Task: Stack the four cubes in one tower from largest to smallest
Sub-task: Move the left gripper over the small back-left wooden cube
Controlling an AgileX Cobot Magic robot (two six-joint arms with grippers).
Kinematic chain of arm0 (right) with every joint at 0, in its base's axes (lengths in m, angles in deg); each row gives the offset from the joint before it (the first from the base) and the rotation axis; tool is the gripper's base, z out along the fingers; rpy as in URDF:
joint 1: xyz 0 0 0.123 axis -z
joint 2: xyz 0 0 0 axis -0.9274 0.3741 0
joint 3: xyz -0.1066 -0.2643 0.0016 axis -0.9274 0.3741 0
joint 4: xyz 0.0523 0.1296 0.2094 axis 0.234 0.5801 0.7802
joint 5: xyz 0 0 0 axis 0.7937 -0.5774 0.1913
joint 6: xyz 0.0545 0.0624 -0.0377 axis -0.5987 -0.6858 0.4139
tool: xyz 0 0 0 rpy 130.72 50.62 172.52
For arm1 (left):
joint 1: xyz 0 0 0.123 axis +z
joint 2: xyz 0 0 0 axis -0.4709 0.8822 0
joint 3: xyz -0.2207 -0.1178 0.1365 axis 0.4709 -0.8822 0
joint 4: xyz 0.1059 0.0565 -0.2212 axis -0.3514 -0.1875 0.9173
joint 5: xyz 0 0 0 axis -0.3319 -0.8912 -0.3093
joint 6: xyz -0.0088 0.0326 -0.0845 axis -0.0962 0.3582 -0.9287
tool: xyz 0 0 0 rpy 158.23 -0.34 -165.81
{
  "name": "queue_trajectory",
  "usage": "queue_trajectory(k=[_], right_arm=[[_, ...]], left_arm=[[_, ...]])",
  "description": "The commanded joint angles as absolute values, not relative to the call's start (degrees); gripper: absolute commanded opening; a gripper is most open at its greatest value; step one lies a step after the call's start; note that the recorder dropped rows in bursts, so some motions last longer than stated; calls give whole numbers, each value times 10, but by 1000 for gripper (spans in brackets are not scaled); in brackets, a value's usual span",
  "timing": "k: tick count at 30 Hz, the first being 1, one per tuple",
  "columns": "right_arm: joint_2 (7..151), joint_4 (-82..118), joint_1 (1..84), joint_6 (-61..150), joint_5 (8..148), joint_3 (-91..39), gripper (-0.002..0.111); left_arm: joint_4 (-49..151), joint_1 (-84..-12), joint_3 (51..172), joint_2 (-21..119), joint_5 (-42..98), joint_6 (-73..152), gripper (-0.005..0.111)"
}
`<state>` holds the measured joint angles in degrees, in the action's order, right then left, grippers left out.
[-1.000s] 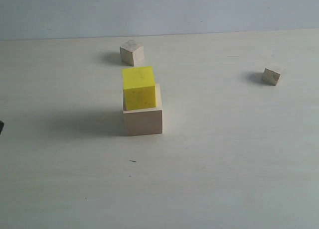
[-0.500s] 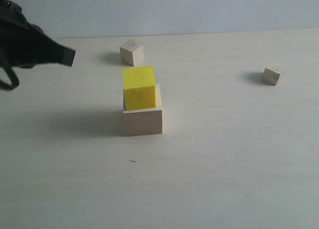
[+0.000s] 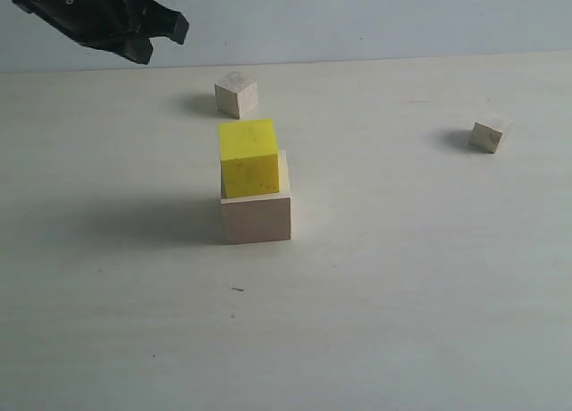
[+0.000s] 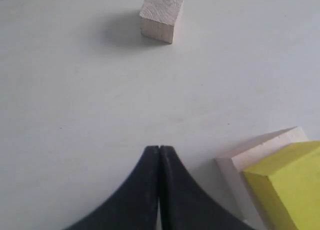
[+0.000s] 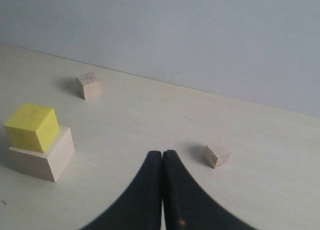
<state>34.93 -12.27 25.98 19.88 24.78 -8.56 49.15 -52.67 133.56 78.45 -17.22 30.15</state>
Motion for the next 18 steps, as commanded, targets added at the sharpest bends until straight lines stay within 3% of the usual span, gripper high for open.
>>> queue_trajectory(k=[1, 12, 18], right_arm=[[321, -123, 261, 200, 257, -61, 0], [282, -115, 261, 204, 259, -14, 0], [266, -108, 261, 205, 266, 15, 0]], left_arm=[[497, -525, 1400, 844, -211, 310, 1], [510, -522, 1537, 971, -266, 336, 3], [558, -506, 1590, 1010, -273, 339, 17]])
